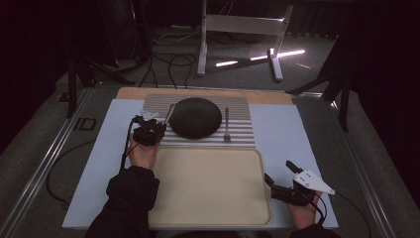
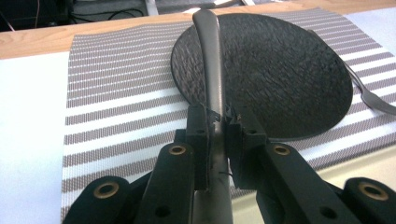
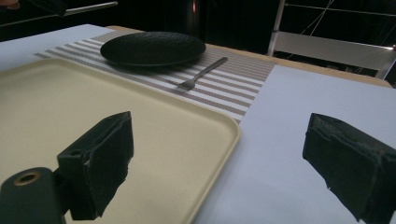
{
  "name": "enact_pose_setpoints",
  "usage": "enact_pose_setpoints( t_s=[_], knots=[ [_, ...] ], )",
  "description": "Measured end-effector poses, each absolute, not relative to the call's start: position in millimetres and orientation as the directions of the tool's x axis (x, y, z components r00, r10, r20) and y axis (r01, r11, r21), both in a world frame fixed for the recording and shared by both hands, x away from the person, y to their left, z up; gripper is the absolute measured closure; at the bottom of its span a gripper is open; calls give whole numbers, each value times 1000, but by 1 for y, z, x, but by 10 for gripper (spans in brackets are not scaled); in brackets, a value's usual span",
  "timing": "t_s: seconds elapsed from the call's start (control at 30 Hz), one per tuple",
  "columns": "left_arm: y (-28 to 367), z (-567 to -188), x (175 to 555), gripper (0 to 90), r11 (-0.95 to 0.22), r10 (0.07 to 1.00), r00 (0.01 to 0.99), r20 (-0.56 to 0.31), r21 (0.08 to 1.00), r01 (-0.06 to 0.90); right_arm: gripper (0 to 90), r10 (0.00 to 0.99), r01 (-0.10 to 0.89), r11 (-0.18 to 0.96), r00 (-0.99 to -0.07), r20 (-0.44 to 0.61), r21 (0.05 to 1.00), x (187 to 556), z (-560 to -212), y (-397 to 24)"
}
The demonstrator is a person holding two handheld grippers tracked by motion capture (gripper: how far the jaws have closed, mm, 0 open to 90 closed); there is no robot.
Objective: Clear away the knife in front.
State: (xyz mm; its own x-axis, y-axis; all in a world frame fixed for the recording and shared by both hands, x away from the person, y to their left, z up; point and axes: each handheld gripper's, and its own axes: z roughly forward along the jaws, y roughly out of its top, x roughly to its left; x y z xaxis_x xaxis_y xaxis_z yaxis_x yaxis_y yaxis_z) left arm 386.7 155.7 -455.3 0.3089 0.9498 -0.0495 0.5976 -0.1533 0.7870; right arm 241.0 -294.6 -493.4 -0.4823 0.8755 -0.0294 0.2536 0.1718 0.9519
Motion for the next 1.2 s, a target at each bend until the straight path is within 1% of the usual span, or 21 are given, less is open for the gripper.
enact_pose_setpoints(
  t_s=[0.1,0.4,0.6,0.8,0.97,1.03,1.2],
  knots=[
    [154,-456,378,807,-161,952,304,-35,789,593,88,876,256,171,-482,-27,951,241,-494,-295],
    [150,-462,360,807,-146,952,303,-50,793,592,88,875,257,172,-484,-27,951,241,-494,-294],
    [148,-466,349,807,-147,955,294,-40,798,585,88,875,257,174,-484,-30,951,241,-494,-294],
    [148,-472,336,806,-103,960,270,-76,799,593,88,874,256,175,-484,-31,951,241,-494,-294],
    [146,-479,325,806,-99,960,267,-83,792,602,88,874,256,176,-485,-32,951,241,-494,-294],
    [145,-482,321,806,-81,961,258,-100,791,607,88,874,255,176,-485,-32,951,241,-493,-294],
    [143,-484,316,806,-84,961,260,-97,791,606,88,875,255,174,-483,-31,951,241,-493,-294]
  ],
)
